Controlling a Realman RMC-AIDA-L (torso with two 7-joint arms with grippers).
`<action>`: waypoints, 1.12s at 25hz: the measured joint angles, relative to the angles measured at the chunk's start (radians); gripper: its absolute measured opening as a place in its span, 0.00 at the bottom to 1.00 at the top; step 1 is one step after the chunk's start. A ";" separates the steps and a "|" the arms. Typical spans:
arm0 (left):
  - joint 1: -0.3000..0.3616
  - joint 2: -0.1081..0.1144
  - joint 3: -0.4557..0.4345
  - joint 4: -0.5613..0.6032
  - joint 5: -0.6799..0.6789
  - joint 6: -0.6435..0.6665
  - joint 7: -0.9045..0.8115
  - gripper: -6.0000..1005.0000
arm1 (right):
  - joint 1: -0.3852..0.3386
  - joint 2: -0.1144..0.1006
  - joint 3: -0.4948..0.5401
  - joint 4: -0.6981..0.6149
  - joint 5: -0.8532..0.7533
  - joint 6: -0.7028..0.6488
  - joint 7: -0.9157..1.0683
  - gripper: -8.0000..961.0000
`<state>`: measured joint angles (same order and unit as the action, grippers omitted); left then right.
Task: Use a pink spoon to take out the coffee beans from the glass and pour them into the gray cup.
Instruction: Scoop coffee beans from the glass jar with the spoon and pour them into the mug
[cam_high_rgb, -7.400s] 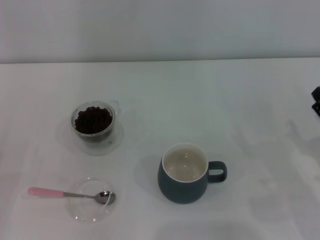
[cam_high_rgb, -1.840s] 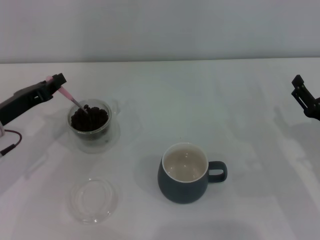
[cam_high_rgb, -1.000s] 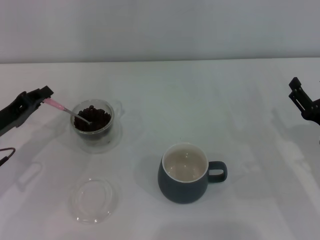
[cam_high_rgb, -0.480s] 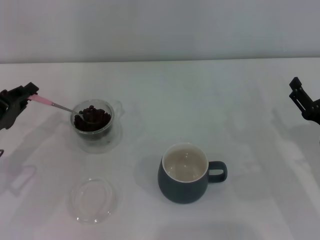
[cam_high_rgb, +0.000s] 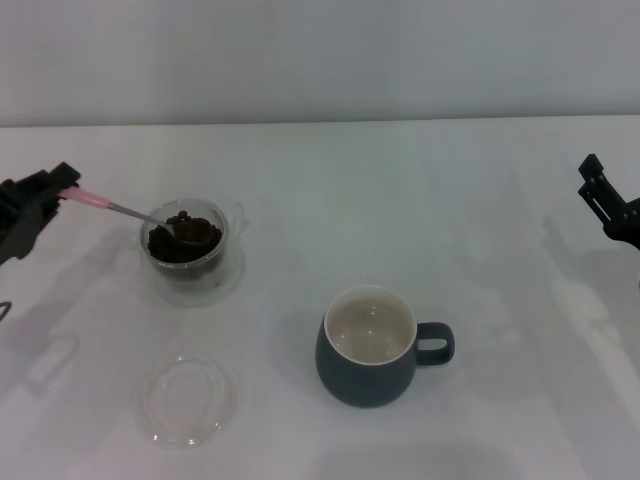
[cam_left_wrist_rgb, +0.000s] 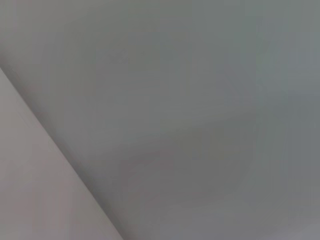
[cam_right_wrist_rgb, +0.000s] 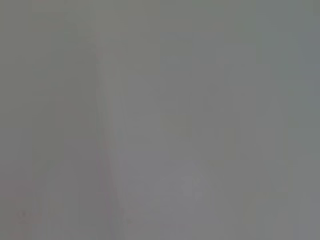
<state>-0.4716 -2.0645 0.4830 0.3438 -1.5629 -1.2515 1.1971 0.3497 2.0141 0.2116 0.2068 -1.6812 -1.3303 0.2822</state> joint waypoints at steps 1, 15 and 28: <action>-0.003 -0.004 0.002 -0.006 0.000 -0.008 0.000 0.14 | 0.000 0.000 0.000 0.002 0.000 0.000 0.000 0.91; -0.092 -0.010 0.165 -0.074 0.019 -0.100 0.001 0.14 | 0.000 0.000 0.000 0.010 0.000 0.001 0.000 0.91; -0.140 -0.010 0.360 -0.003 0.021 -0.124 0.034 0.14 | -0.009 0.000 -0.002 0.013 0.000 0.003 0.000 0.91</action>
<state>-0.6112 -2.0750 0.8431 0.3403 -1.5416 -1.3750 1.2308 0.3407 2.0141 0.2101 0.2196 -1.6812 -1.3274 0.2822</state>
